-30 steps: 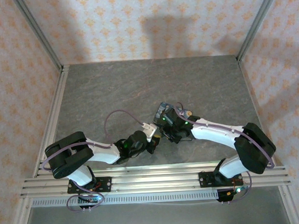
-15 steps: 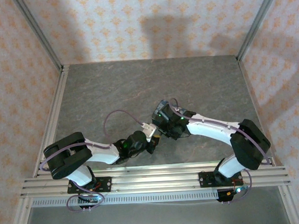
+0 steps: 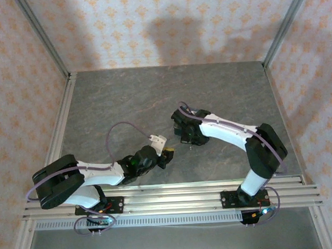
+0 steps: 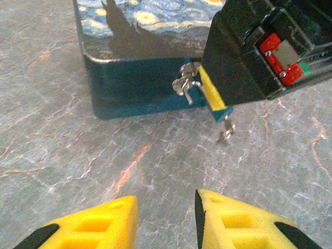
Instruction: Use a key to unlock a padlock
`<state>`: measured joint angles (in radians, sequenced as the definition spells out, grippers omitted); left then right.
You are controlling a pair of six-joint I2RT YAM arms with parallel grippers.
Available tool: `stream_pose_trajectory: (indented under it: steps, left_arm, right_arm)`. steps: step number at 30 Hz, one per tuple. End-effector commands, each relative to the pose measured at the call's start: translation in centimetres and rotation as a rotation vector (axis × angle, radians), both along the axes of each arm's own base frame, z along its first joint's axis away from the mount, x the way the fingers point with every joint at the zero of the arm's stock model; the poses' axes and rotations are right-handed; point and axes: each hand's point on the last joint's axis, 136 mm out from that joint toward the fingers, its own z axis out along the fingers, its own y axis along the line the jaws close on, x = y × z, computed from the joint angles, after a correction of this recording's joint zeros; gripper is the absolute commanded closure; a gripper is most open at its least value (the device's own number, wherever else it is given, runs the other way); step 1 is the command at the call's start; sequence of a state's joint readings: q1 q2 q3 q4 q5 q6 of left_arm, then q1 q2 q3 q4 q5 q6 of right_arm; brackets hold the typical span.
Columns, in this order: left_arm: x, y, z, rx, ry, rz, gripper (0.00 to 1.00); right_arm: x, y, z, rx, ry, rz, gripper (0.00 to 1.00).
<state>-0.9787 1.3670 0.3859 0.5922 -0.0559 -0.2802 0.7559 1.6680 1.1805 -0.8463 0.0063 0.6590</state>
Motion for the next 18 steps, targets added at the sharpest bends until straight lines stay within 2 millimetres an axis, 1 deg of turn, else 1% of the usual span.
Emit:
stream_pose_trajectory:
  steps: [1, 5, 8, 11, 13, 16, 18]
  left_arm:
    - [0.4, 2.1, -0.9, 0.058, 0.010, 0.074, 0.66]
    - [0.5, 3.3, -0.8, 0.069, 0.018, 0.128, 0.65]
    - [0.6, 4.7, -0.7, 0.072, 0.018, 0.186, 0.65]
    - [0.6, 6.6, -0.7, 0.083, 0.012, 0.263, 0.65]
    - [0.5, 8.3, -0.7, 0.092, 0.005, 0.323, 0.64]
    - [0.0, 10.6, -0.5, 0.089, -0.010, 0.392, 0.64]
    - [-0.4, 12.2, -0.2, 0.083, -0.020, 0.435, 0.63]
  right_arm:
    - [1.4, -1.7, 0.8, -0.169, -0.024, 0.133, 1.00]
    - [3.2, 0.7, 1.4, -0.181, -0.053, 0.237, 1.00]
    - [4.2, 3.2, 1.6, -0.207, -0.065, 0.339, 1.00]
    - [4.9, 5.8, 1.3, -0.220, -0.068, 0.435, 1.00]
    - [5.2, 7.7, 0.9, -0.219, -0.067, 0.493, 1.00]
    - [5.3, 10.5, 0.5, -0.199, -0.068, 0.563, 1.00]
    - [5.1, 12.7, 0.2, -0.183, -0.070, 0.618, 1.00]
